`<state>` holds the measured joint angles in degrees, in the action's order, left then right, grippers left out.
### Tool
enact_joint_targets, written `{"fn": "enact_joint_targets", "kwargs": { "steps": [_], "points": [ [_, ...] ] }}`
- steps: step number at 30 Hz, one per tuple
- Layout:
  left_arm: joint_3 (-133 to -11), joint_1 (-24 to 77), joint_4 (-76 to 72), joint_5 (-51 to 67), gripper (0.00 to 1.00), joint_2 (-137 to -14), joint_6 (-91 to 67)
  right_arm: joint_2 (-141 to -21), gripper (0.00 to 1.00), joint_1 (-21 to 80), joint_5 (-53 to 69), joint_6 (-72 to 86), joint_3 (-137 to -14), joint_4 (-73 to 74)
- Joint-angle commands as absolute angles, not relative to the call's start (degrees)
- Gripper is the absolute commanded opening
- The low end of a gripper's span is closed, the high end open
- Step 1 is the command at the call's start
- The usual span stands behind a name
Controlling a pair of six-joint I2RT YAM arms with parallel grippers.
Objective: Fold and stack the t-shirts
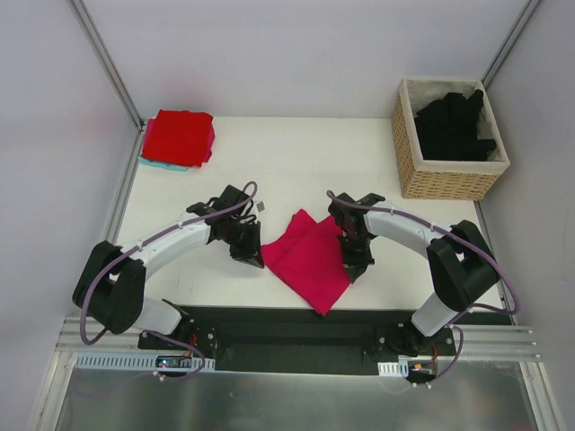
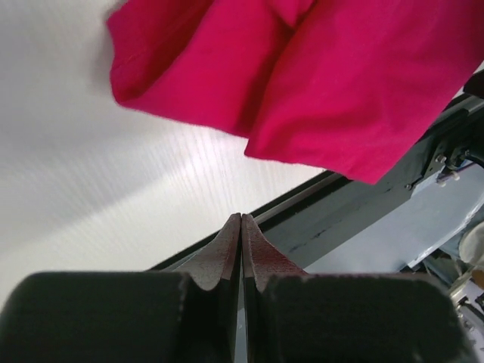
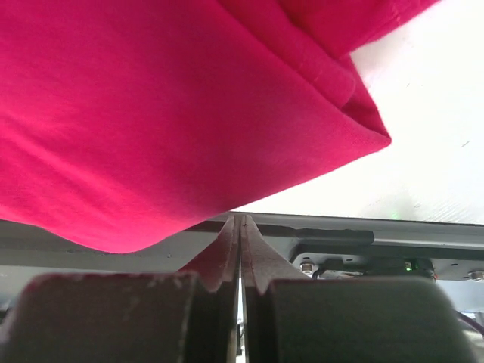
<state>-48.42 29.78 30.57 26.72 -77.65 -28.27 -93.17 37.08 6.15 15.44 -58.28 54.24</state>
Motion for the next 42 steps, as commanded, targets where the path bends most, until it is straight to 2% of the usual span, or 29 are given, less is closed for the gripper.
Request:
{"fn": "enact_joint_targets", "kwargs": {
  "steps": [1,11,20,36,42],
  "points": [
    [-50.52,32.43,23.38,26.19,0.00,-82.34,-27.60,-91.15,0.01,38.58,1.68,17.67,-63.18,56.95],
    [-55.72,32.78,20.66,25.58,0.00,-91.31,-26.19,-92.20,0.01,38.85,0.35,16.09,-63.98,57.92],
    [-58.36,32.78,19.95,25.58,0.00,-97.20,-25.40,-98.17,0.01,37.80,-3.86,14.24,-67.58,58.36],
    [-57.66,32.78,19.86,26.28,0.00,-101.51,-26.19,-108.89,0.01,30.15,-1.14,11.51,-67.24,50.72],
    [-56.26,32.78,22.76,28.12,0.00,-102.39,-28.03,-112.75,0.01,29.36,-0.88,9.85,-72.49,51.15]
  ]
}}
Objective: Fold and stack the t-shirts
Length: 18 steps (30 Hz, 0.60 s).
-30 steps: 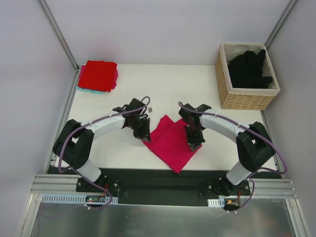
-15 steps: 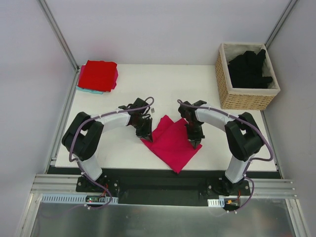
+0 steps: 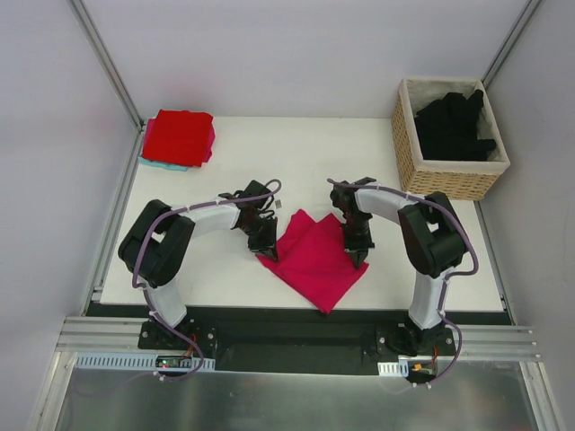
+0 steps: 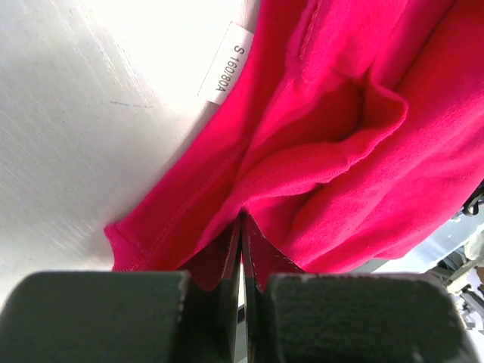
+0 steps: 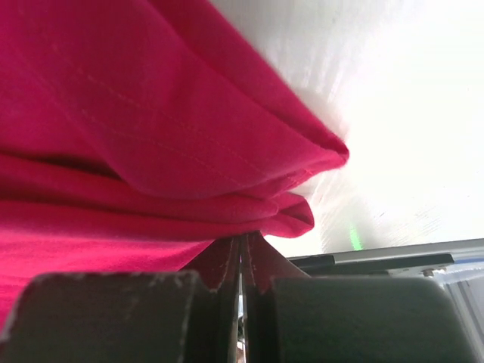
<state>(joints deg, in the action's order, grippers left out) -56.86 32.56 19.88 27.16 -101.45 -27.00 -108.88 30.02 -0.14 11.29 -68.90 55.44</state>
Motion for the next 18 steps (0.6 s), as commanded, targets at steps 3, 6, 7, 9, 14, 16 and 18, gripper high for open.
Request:
{"fn": "enact_joint_targets", "kwargs": {
  "steps": [3,6,7,9,14,16,18],
  "points": [
    [-53.54,32.78,23.73,29.00,0.00,-100.38,-28.39,-114.08,0.01,28.92,-0.97,8.79,-76.97,52.21],
    [-51.25,32.70,24.78,29.79,0.00,-97.74,-29.00,-116.01,0.01,28.48,-0.70,8.00,-80.23,52.91],
    [-50.81,32.78,25.05,29.62,0.00,-96.17,-29.44,-117.06,0.01,28.22,-0.44,7.56,-82.33,53.08],
    [-49.75,32.70,25.75,30.66,0.00,-94.49,-30.67,-117.94,0.01,27.95,-0.53,7.21,-84.72,53.44],
    [-49.57,32.70,26.10,30.94,0.00,-90.18,-34.27,-121.89,0.01,27.51,-0.53,6.42,-92.70,54.66],
    [-49.92,32.78,26.10,31.03,0.00,-90.26,-34.54,-122.69,0.01,27.25,-0.61,6.42,-94.74,55.02],
    [-50.89,32.78,26.10,30.85,0.00,-90.61,-34.72,-123.48,0.01,27.16,-0.53,6.07,-96.76,55.02]
  ]
}}
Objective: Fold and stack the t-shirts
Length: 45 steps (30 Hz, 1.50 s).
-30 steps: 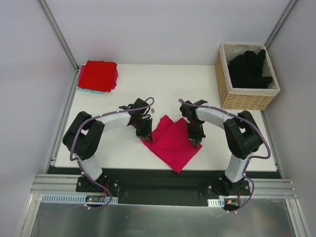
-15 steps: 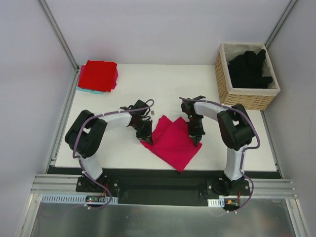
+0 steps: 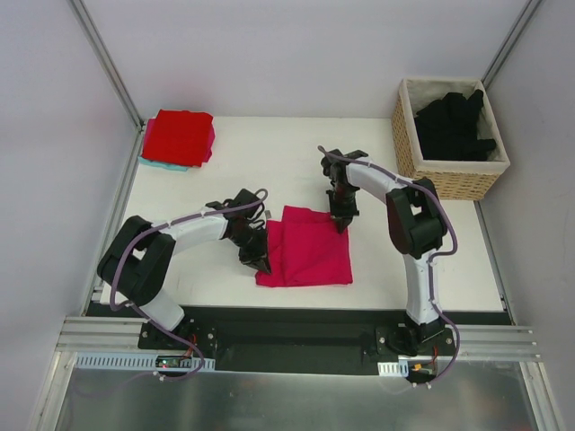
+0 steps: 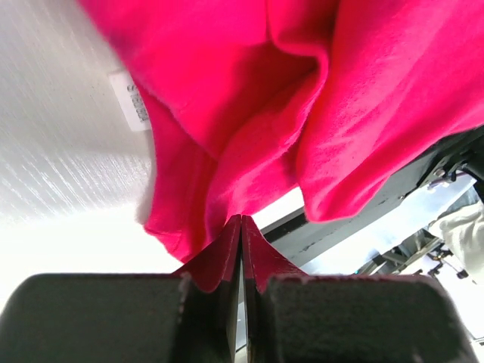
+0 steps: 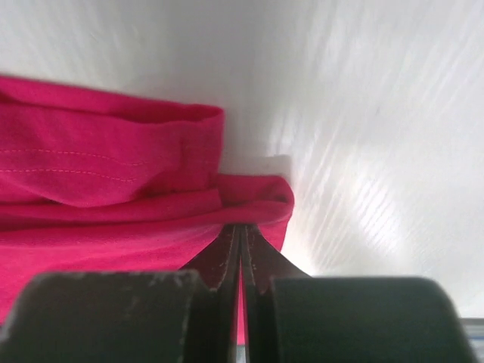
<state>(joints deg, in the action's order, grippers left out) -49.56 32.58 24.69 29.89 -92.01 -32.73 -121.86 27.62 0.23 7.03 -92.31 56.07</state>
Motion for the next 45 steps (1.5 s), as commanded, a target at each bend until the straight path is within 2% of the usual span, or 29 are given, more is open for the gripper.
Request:
{"fn": "enact_joint_targets", "kwargs": {
  "steps": [1,9,13,18,22,25,27,29,32,36,37,40,43,45],
  "points": [
    [-51.32,32.78,26.19,30.50,0.00,-91.14,-34.63,-123.75,0.01,27.16,-0.53,5.89,-97.38,55.11],
    [-54.67,32.78,26.54,30.41,0.00,-90.53,-34.19,-121.83,0.01,26.72,1.58,6.41,-97.14,57.04],
    [-58.26,32.52,30.40,28.39,0.00,-87.11,-32.26,-111.57,0.01,26.72,0.70,7.03,-94.40,56.34],
    [-68.45,30.33,37.34,24.44,0.00,-82.10,-27.95,-100.30,0.01,26.81,0.61,7.21,-95.62,55.81],
    [-76.97,26.55,40.60,25.57,0.00,-78.32,-25.67,-94.49,0.01,26.72,1.49,7.03,-94.84,55.02],
    [-85.40,25.14,41.66,24.71,0.00,-76.82,-23.65,-90.19,0.01,26.81,2.11,6.33,-89.23,50.66],
    [-87.18,25.05,41.66,23.12,0.00,-74.64,-21.89,-82.56,0.01,27.16,4.99,5.02,-80.63,44.68],
    [-87.10,24.96,41.40,18.65,0.00,-72.87,-20.23,-75.80,0.03,27.51,6.15,4.83,-70.99,33.43],
    [-83.59,24.09,39.56,15.65,0.00,-69.27,-19.08,-65.06,0.09,27.60,6.33,4.66,-63.83,23.05],
    [-80.07,22.24,37.71,15.91,0.17,-65.84,-19.77,-61.26,0.12,27.51,8.86,3.17,-59.33,21.53],
    [-79.63,22.15,37.62,15.91,0.27,-65.57,-20.04,-62.13,0.14,27.60,9.31,3.16,-59.33,22.93],
    [-79.54,21.80,37.53,15.82,0.43,-65.57,-19.95,-64.50,0.15,28.74,10.20,2.73,-58.36,24.78],
    [-78.84,21.53,37.53,15.29,0.50,-65.13,-20.21,-66.52,0.15,30.93,10.02,2.72,-57.40,24.52],
    [-78.05,21.45,37.53,14.86,0.51,-64.25,-20.39,-68.02,0.14,32.60,10.28,2.81,-57.57,24.87]
  ]
}}
